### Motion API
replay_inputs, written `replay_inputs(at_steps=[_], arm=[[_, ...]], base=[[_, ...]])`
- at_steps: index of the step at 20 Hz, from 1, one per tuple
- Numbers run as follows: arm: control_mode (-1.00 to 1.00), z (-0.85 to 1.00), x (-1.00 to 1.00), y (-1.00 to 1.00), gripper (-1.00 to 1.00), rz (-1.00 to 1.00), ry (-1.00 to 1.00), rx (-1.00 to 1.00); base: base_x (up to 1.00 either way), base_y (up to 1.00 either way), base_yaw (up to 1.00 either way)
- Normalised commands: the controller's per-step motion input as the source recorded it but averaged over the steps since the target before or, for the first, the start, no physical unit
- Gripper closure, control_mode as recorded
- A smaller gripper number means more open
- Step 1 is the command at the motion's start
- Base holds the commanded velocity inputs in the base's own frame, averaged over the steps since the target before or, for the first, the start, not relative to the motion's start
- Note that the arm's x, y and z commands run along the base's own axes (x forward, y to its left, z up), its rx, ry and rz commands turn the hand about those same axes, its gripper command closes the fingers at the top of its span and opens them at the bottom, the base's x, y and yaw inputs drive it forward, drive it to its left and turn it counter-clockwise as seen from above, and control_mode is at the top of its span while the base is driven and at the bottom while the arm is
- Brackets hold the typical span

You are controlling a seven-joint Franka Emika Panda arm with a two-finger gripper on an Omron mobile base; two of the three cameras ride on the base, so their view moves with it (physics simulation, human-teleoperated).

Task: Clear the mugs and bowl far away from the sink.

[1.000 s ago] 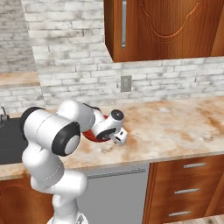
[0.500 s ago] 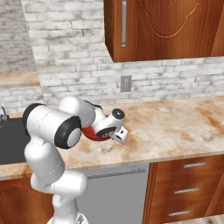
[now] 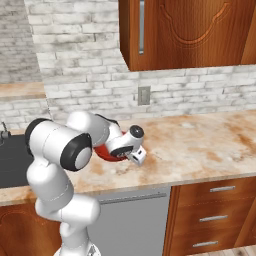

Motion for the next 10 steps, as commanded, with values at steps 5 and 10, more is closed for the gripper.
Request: replay_inputs(at_steps=[5,10], arm=[[-1.0,0.14,-0.26,0.0,1.0,-0.37,0.0,0.1],[-1.0,0.46,-0.32,0.0,1.0,-0.34,0.0,0.11]], base=[[0.0,0.0,0.0],[0.0,0.0,0.0]])
